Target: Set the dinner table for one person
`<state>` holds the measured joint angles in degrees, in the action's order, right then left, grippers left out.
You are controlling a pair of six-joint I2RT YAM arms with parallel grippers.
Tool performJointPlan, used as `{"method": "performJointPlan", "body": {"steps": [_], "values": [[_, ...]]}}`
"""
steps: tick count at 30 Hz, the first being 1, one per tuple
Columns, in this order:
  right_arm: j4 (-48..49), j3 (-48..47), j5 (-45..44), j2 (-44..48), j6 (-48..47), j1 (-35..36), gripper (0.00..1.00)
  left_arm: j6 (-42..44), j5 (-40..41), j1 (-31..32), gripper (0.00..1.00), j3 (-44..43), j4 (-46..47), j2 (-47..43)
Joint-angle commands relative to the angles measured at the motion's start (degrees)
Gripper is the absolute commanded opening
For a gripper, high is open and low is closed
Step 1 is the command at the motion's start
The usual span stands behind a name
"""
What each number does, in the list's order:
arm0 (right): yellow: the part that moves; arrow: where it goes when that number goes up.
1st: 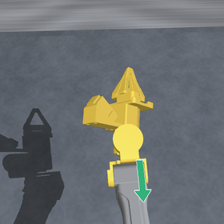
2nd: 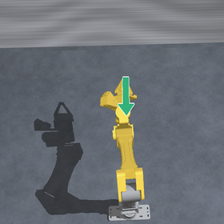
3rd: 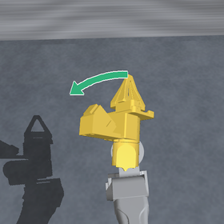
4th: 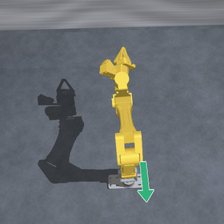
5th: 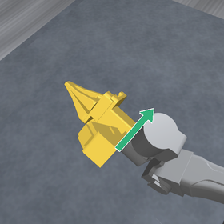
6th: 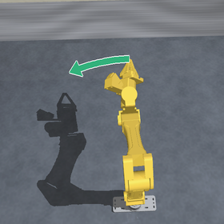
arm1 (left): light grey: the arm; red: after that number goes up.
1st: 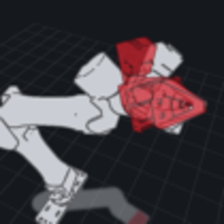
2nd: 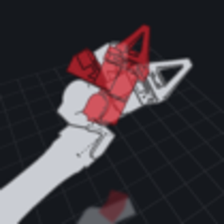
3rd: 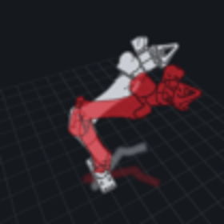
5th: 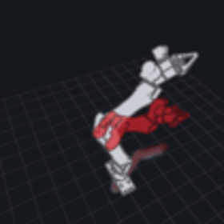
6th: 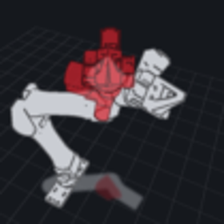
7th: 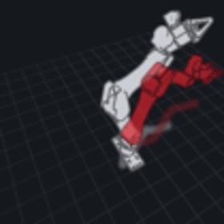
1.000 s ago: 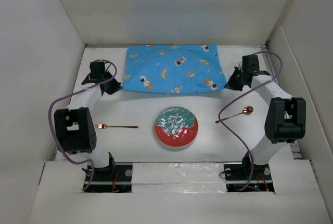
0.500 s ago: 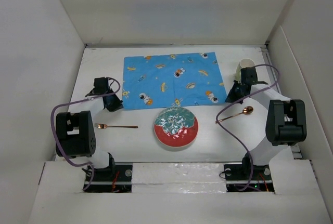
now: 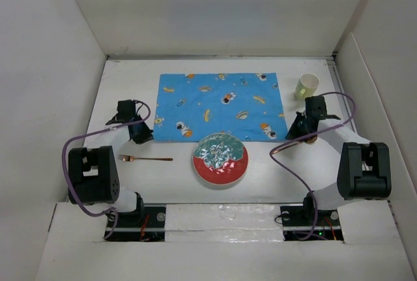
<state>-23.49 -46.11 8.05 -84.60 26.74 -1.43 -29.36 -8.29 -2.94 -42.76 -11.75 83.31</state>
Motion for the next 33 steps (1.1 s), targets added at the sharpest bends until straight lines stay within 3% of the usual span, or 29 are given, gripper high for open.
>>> {"method": "performJointPlan", "body": {"steps": [1, 3, 4, 7, 8, 9, 10, 12, 13, 16, 18, 19, 20, 22, 24, 25, 28, 33], "values": [[0.55, -1.26, -1.55, 1.80, -0.99, -0.59, 0.09, 0.80, 1.18, 0.91, 0.00, 0.93, -2.57, -3.76], [-0.33, -2.31, -0.85, 2.59, -1.08, -0.59, 0.23, 0.80, 1.35, 0.92, 0.04, 0.40, -3.45, -4.55], [-0.86, -2.76, -0.76, 3.73, -1.16, -0.59, 0.38, 1.06, 1.26, 0.92, 0.23, -0.04, -4.59, -4.64], [-3.05, -4.25, -0.23, 6.28, -1.43, 0.72, 0.53, 1.85, 1.53, 0.92, 0.39, -3.37, -7.14, -5.26], [-3.49, -4.60, -0.49, 8.64, -1.43, 1.34, 0.55, 2.03, 1.61, 0.92, 0.40, -5.38, -7.58, -5.70], [-4.28, -4.87, -0.50, 9.79, -1.52, 2.47, 0.55, 2.12, 1.70, 0.92, 0.41, -6.44, -8.11, -7.01], [-4.38, -5.13, -0.15, 11.02, -1.78, 3.27, 0.45, 2.21, 1.96, 0.92, 0.41, -7.41, -8.90, -7.89], [-3.77, -4.61, 3.53, 14.89, -2.92, 6.51, 0.09, 2.38, 1.88, 1.53, 0.37, -10.58, -9.34, -9.82], [-3.24, -4.00, 5.46, 15.77, -3.27, 7.92, 0.00, 2.47, 1.36, 2.66, 0.21, -11.46, -9.35, -11.66], [-0.43, 0.74, 13.81, 17.80, -1.79, 15.10, 0.01, 2.65, -4.61, 2.68, 0.00, -13.22, -8.12, -15.80], [2.20, 4.87, 16.19, 17.37, 1.02, 19.08, 0.25, 2.04, -8.55, 2.68, 0.00, -12.96, -7.24, -18.60], [3.35, 6.10, 16.12, 17.10, 1.64, 22.58, 0.53, 1.86, -9.71, 2.68, 0.00, -12.70, -6.45, -19.58], [6.84, 8.90, 15.07, 16.14, 4.17, 25.05, 0.64, 1.59, -12.77, 2.68, 0.00, -11.48, -5.58, -21.59], [8.18, 9.54, 14.97, 14.56, 4.89, 25.77, 0.65, 1.94, -14.10, 2.68, 0.03, -11.12, -5.39, -22.66], [12.38, 10.68, 16.46, 12.28, 6.83, 27.35, 0.65, 3.08, -17.52, 2.68, 0.14, -11.03, -5.91, -23.10], [13.63, 10.69, 16.90, 9.39, 7.79, 27.88, 0.65, 3.35, -18.42, 2.68, 0.24, -10.85, -6.44, -23.19], [17.67, 10.34, 17.35, 3.94, 9.72, 29.55, 0.62, 4.75, -18.78, 2.68, 0.33, -10.68, -6.97, -24.24], [25.04, 11.83, 16.73, -1.53, 13.77, 30.08, 0.49, 5.19, -17.98, 2.68, 0.31, -10.94, -7.94, -25.21]]}}
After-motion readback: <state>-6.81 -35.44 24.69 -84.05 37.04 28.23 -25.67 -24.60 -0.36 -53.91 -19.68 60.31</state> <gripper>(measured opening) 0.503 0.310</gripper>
